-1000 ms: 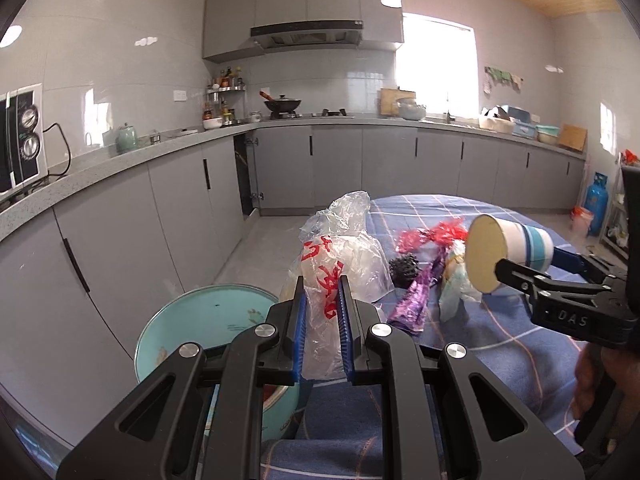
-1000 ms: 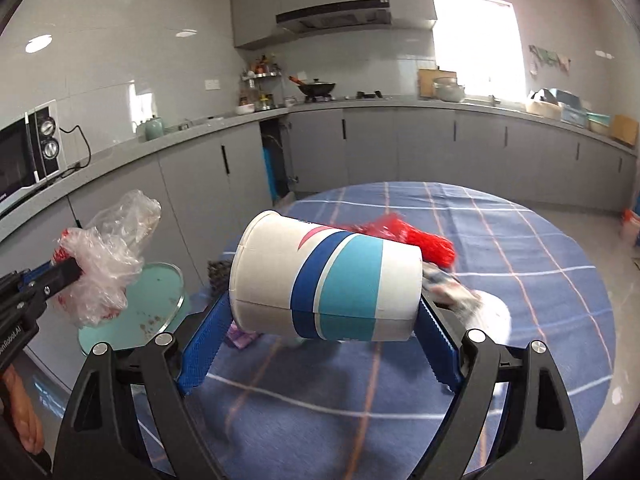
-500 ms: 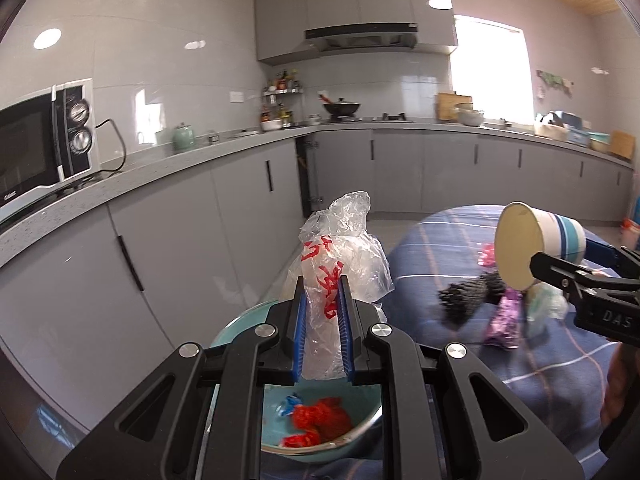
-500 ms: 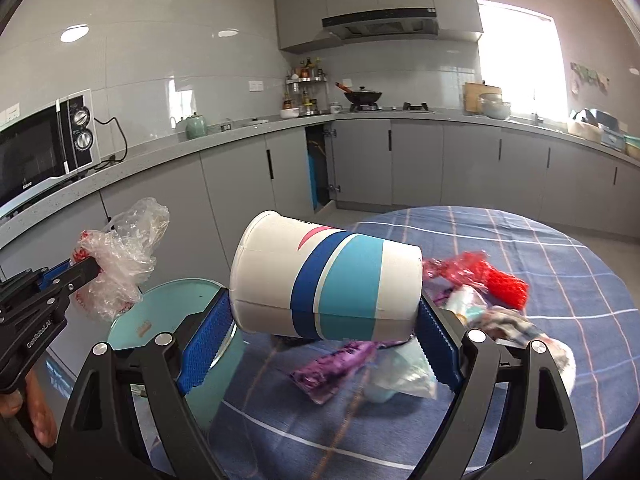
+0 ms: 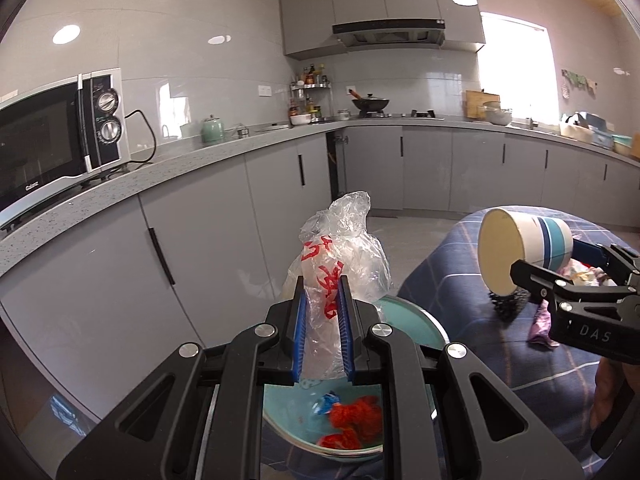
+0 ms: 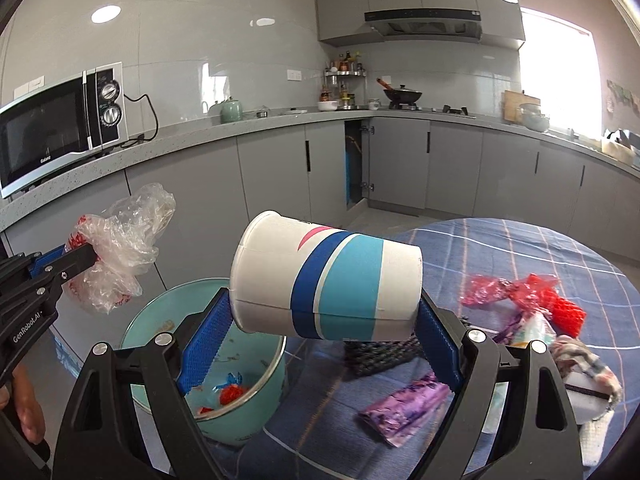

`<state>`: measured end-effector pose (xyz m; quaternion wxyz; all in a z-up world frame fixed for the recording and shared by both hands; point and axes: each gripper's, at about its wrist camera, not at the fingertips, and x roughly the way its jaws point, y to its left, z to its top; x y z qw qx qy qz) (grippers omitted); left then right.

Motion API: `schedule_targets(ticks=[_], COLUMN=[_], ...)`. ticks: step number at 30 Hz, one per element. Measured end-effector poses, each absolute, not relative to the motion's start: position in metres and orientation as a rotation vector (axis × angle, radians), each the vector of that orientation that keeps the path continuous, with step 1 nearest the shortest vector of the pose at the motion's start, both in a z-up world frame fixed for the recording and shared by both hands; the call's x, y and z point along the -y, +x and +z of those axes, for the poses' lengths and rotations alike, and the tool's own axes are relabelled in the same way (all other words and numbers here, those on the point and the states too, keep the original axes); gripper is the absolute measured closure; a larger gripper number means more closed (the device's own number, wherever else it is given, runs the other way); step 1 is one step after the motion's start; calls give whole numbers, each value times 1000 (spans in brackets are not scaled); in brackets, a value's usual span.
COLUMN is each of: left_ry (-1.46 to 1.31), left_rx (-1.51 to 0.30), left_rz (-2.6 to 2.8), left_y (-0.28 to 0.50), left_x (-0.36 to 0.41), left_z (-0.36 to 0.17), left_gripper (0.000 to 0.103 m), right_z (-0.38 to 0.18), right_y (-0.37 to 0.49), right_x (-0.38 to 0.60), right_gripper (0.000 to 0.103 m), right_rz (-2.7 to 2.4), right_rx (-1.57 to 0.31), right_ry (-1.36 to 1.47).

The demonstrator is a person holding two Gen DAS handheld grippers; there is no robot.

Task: Collect trash
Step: 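Carry the clear bag and paper cup over the teal bin and release both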

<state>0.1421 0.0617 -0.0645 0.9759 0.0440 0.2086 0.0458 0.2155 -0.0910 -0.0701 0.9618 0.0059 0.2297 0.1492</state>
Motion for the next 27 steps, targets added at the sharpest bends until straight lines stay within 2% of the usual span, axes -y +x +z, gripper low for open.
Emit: schedule_targets(ticks=[27], left_ry=[72], left_rx=[-460], left_rz=[158], left_y=[156], left_x=[-89], left_z=[-69], left_gripper=[87], right_z=[-96], right_y=[242], right_x=[46], right_gripper=[18], right_rz=[359], right_rx=[-522], right_ry=[-37])
